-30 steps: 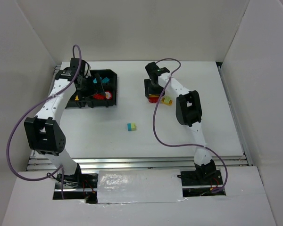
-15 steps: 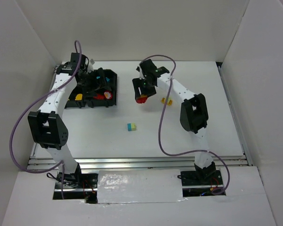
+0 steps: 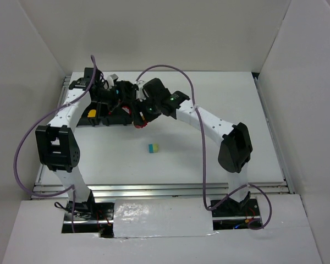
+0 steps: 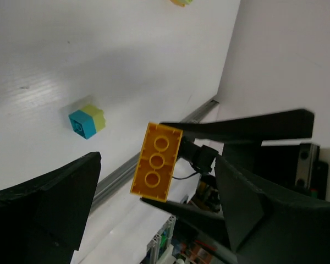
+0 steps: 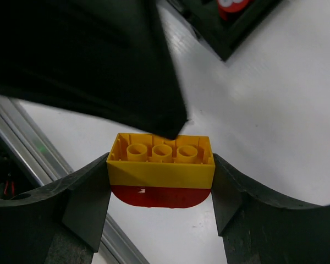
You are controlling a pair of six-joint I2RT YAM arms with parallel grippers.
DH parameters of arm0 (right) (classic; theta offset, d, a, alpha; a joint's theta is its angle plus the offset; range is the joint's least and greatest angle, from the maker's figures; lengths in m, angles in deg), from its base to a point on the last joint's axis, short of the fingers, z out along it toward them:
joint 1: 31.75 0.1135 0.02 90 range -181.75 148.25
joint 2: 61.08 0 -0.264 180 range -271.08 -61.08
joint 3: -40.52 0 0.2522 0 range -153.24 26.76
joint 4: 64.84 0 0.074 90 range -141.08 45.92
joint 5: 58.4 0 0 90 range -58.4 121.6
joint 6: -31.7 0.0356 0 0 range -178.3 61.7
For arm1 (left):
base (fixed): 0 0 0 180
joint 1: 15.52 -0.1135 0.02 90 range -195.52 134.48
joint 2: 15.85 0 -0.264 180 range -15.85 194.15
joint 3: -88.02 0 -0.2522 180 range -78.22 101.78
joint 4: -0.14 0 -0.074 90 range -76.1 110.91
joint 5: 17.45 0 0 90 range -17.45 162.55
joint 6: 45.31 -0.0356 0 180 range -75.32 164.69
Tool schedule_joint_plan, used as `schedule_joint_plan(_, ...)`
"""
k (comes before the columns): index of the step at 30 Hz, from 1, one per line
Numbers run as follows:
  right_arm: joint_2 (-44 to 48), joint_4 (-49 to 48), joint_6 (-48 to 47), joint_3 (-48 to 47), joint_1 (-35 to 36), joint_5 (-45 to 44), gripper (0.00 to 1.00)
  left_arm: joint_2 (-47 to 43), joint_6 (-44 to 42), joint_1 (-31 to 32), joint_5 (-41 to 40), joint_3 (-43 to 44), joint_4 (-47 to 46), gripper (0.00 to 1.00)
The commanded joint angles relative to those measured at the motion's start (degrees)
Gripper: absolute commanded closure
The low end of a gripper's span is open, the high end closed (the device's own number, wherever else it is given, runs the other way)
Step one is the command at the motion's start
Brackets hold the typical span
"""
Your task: Sort the legos into containers by color
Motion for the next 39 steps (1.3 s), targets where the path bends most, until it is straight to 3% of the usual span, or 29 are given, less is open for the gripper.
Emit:
schedule_joint_plan(1, 2.68, -4.96, 0.54, -0.43, -1.22, -1.60, 1.00, -2.56, 1.80, 0.88, 6.85, -2.08, -3.89, 0.04)
schedule_joint_plan(11, 1.44, -6.72, 1.24, -3.60, -1.22, 1.73, 1.00, -3.70, 1.54, 2.99, 8.52, -5.42, -5.31, 0.08)
schedule_joint_plan(15, 1.18, -7.51, 2.38, -3.78, -1.14, 2.36, 1.00, -3.61, 1.10, 3.08, 8.78, -4.63, -5.13, 0.20)
schedule_joint_plan(16, 1.44, -8.47, 2.65, -3.43, -1.14, 2.10, 1.00, -3.53, 1.01, 3.08, 8.70, -4.37, -4.96, 0.32)
schedule_joint_plan(18, 1.97, -9.44, 2.65, -2.81, -1.14, 1.22, 1.00, -3.44, 0.92, 3.08, 8.52, -4.37, -4.95, 0.43)
schedule_joint_plan(21, 1.18, -8.31, 2.39, -4.30, -1.31, 0.42, 1.00, -3.09, 0.75, 3.17, 8.96, -4.37, -4.69, 0.76)
schedule_joint_plan(24, 0.56, -8.21, 2.47, -4.83, -1.31, 1.65, 0.97, -2.82, 0.74, 3.17, 9.48, -3.41, -4.87, 1.00)
schedule_joint_plan(26, 0.48, -8.39, 2.56, -4.57, -1.49, 3.40, 0.81, -2.82, 0.74, 3.17, 9.93, -2.35, -5.30, 1.00)
schedule_joint_plan(27, 0.48, -8.39, 2.73, -4.48, -1.40, 4.20, 0.67, -2.91, 0.66, 3.17, 9.23, -1.83, -5.22, 1.00)
schedule_joint_plan(28, 0.56, -8.39, 3.00, -4.22, -1.49, 5.07, 0.04, -3.08, 0.57, 3.17, 8.27, -1.30, -5.04, 1.00)
schedule_joint_plan(32, 1.61, -8.12, 6.42, -1.50, -4.64, 13.24, 0.00, -3.52, -1.10, 2.47, 2.11, 2.83, -1.80, 1.00)
schedule_joint_plan(35, 5.65, -14.87, 12.21, 6.92, -10.35, 25.17, 0.00, -4.66, 0.21, -0.16, 0.52, 2.32, -3.10, 1.00)
schedule_joint_plan(39, 7.60, -28.50, 23.79, 13.10, -15.81, 42.13, 0.01, -5.20, 0.83, -1.23, 4.20, 1.26, -6.79, 1.00)
